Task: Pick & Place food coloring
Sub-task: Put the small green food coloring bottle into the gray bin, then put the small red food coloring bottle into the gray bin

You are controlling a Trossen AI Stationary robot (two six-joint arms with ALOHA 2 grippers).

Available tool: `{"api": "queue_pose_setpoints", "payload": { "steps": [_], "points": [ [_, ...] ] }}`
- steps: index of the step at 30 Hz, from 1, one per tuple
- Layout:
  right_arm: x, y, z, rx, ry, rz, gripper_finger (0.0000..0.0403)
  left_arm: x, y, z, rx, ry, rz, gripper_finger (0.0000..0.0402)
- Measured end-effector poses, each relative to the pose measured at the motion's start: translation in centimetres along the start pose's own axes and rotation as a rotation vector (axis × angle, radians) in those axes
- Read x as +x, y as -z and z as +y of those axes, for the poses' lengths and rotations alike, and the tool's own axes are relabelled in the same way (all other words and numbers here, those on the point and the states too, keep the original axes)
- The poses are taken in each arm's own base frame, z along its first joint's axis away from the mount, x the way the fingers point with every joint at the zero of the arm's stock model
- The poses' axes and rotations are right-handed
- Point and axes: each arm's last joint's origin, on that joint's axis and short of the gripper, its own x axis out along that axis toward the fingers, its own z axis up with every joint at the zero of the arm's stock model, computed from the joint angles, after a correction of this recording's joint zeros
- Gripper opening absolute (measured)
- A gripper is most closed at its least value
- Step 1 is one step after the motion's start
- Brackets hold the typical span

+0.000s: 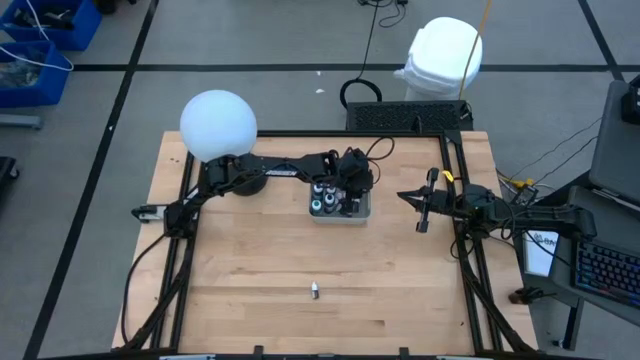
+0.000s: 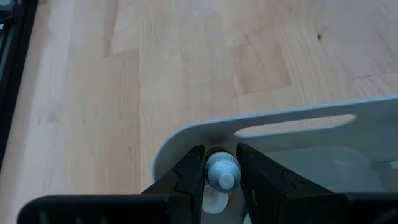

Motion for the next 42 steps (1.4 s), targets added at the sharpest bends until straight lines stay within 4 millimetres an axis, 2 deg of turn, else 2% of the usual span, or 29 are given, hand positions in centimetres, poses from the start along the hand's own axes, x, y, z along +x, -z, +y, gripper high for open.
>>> {"api": "queue_pose_setpoints", "payload": {
  "steps": [11,22,31,37,39,42],
  "points": [
    [0.0,0.0,0.0,0.000,0.000,0.000,0.0000,-0.1,0.5,0.8,0.001,-0.059,0.040,0.0093],
    [0.0,0.0,0.0,-0.002,0.000,0.000,0.0000,-0.1,0.3,0.8,0.014,-0.014,0.004,0.0095],
    [0.0,0.0,0.0,-0.003,0.000,0.000,0.0000,-0.1,0.2,0.9,0.007,-0.013,-0.010,0.0181],
    [0.0,-0.1,0.0,-0.007,0.002,-0.009,0.0000,-0.1,0.0,0.6,0.026,-0.054,0.004,0.0199],
    [0.0,-0.1,0.0,-0.007,0.002,-0.008,0.0000,-0.8,-0.6,0.2,0.047,-0.083,0.019,0.0197],
    [0.0,-0.1,0.0,-0.003,0.002,-0.010,0.0000,-3.3,-2.9,-0.5,0.090,-0.141,0.008,0.0196]
  ]
}}
